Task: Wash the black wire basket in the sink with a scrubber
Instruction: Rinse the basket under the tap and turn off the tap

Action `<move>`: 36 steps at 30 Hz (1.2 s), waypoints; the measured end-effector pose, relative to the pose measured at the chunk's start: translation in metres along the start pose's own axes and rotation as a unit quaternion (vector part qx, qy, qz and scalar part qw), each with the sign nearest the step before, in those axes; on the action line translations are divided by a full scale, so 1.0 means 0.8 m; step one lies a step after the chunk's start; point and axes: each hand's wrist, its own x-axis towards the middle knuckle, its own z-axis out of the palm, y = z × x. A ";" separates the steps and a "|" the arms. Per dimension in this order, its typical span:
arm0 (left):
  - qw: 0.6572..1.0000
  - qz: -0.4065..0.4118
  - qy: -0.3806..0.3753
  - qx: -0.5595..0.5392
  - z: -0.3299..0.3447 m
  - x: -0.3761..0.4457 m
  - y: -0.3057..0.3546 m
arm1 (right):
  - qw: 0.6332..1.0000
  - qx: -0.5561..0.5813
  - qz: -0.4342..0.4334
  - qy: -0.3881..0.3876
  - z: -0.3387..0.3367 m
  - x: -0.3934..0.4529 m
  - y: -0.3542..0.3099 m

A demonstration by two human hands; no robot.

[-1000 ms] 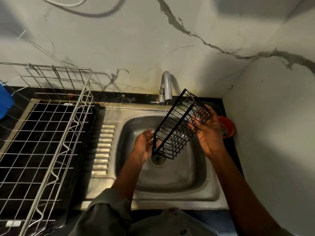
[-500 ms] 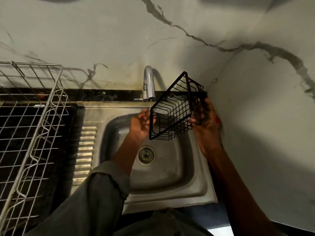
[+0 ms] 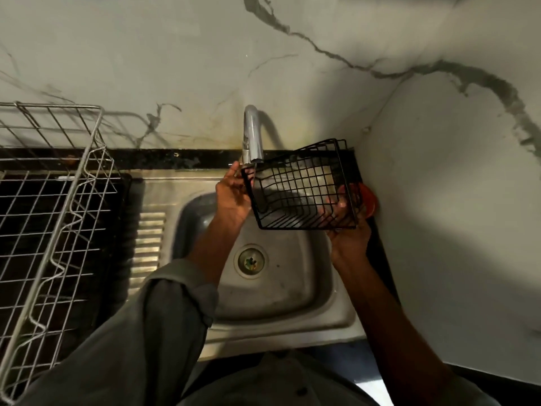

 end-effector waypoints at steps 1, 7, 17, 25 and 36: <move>1.000 0.006 -0.016 0.004 0.000 0.001 -0.002 | 0.999 0.020 0.015 0.028 0.004 0.004 0.000; 0.980 0.044 -0.034 0.189 -0.027 0.005 -0.006 | 0.993 0.080 0.063 -0.063 0.015 0.006 -0.012; 0.902 0.160 0.068 0.395 -0.108 -0.040 0.015 | 0.979 0.033 0.147 -0.138 0.015 -0.002 0.048; 0.867 0.216 0.087 0.440 -0.099 -0.088 0.004 | 0.983 0.089 0.142 -0.073 0.000 -0.003 0.033; 0.862 0.291 0.068 0.410 -0.094 -0.121 0.045 | 0.956 0.005 0.283 -0.070 0.051 -0.017 0.025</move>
